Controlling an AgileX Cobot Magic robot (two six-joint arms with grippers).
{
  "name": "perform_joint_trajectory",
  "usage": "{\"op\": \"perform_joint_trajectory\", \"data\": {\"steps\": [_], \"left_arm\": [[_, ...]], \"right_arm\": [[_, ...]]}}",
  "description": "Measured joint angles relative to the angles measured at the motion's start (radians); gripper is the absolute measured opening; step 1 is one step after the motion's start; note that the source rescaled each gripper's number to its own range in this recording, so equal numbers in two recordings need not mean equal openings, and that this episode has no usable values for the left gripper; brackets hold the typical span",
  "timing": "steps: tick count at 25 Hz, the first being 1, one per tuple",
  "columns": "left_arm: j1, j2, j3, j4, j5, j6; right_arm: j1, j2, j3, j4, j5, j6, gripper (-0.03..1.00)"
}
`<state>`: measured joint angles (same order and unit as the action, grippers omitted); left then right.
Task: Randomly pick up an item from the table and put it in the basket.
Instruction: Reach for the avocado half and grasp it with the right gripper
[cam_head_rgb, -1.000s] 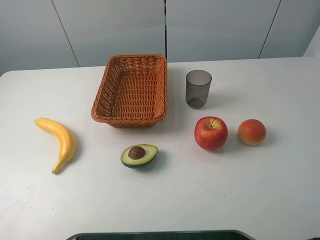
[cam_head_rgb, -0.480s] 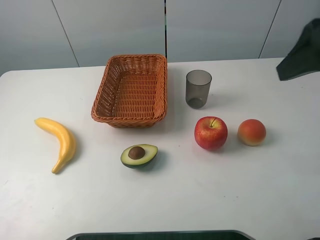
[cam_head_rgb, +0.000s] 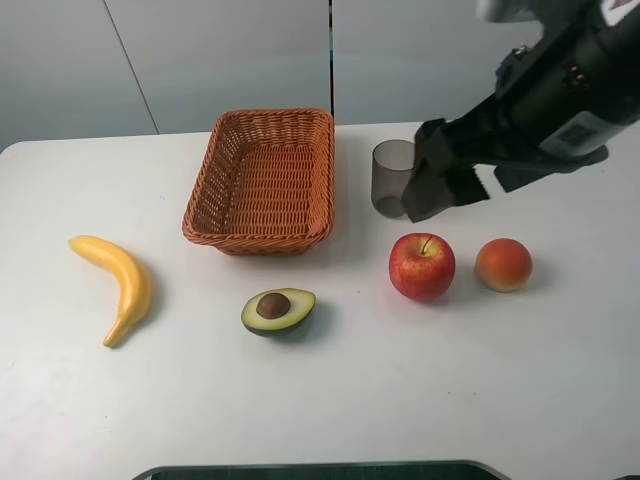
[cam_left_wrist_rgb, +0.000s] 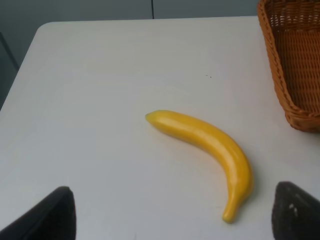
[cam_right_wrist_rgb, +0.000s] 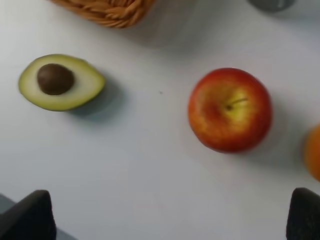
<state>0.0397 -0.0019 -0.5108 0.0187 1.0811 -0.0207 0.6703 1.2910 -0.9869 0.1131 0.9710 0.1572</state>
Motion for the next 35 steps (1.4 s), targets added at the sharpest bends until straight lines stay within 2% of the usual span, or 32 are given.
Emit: {"op": "perform_joint_trajectory", "data": {"steps": [4, 9, 16, 20, 27, 35], "left_arm": [[0.0, 0.0, 0.0, 0.0, 0.0, 0.0], [0.0, 0.0, 0.0, 0.0, 0.0, 0.0], [0.0, 0.0, 0.0, 0.0, 0.0, 0.0], [0.0, 0.0, 0.0, 0.0, 0.0, 0.0], [0.0, 0.0, 0.0, 0.0, 0.0, 0.0], [0.0, 0.0, 0.0, 0.0, 0.0, 0.0]], "right_arm": [[0.084, 0.097, -0.068, -0.015, -0.011, 0.03, 1.0], [0.206, 0.242, -0.179, -0.054, -0.022, 0.206, 1.0], [0.327, 0.498, -0.393, -0.067, 0.006, 0.34, 1.0], [0.345, 0.614, -0.485, -0.113, 0.006, 0.458, 1.0], [0.345, 0.739, -0.503, -0.265, 0.005, 0.687, 1.0], [0.345, 0.808, -0.503, -0.286, -0.009, 0.827, 1.0]]}}
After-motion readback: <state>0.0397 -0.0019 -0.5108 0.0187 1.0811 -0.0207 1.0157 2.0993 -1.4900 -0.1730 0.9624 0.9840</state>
